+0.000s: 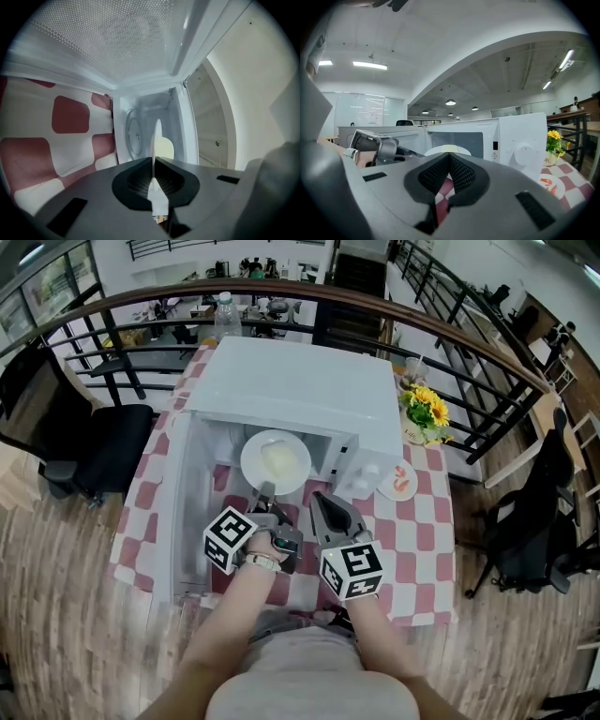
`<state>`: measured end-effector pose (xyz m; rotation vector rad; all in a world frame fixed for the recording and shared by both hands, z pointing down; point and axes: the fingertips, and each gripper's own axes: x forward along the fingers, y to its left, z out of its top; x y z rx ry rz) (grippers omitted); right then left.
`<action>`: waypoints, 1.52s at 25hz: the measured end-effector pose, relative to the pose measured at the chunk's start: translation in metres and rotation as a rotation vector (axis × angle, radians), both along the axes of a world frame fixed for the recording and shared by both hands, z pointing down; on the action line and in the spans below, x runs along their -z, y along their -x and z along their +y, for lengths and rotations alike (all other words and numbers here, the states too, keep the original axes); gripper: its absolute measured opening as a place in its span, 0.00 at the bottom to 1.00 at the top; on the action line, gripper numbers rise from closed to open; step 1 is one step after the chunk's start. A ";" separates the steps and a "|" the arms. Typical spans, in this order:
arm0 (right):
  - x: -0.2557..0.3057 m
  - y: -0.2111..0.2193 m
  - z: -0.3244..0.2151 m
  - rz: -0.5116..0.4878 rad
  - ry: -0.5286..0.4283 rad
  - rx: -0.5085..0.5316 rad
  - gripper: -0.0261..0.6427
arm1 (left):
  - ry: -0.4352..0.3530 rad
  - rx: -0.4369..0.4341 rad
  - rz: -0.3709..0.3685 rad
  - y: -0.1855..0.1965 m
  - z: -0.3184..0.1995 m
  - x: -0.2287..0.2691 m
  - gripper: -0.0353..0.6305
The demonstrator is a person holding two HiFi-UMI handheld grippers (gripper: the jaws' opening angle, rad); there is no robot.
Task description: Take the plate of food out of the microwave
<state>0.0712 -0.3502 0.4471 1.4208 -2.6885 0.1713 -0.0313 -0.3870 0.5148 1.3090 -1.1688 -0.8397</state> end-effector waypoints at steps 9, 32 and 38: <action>0.000 -0.006 0.001 0.015 -0.023 -0.024 0.07 | -0.040 0.009 0.015 -0.007 0.016 0.016 0.07; 0.000 -0.011 0.008 0.020 -0.040 -0.015 0.07 | -0.074 0.000 0.043 -0.020 0.036 0.029 0.07; 0.002 -0.010 0.009 0.018 -0.050 -0.004 0.07 | -0.065 0.010 0.053 -0.019 0.038 0.030 0.07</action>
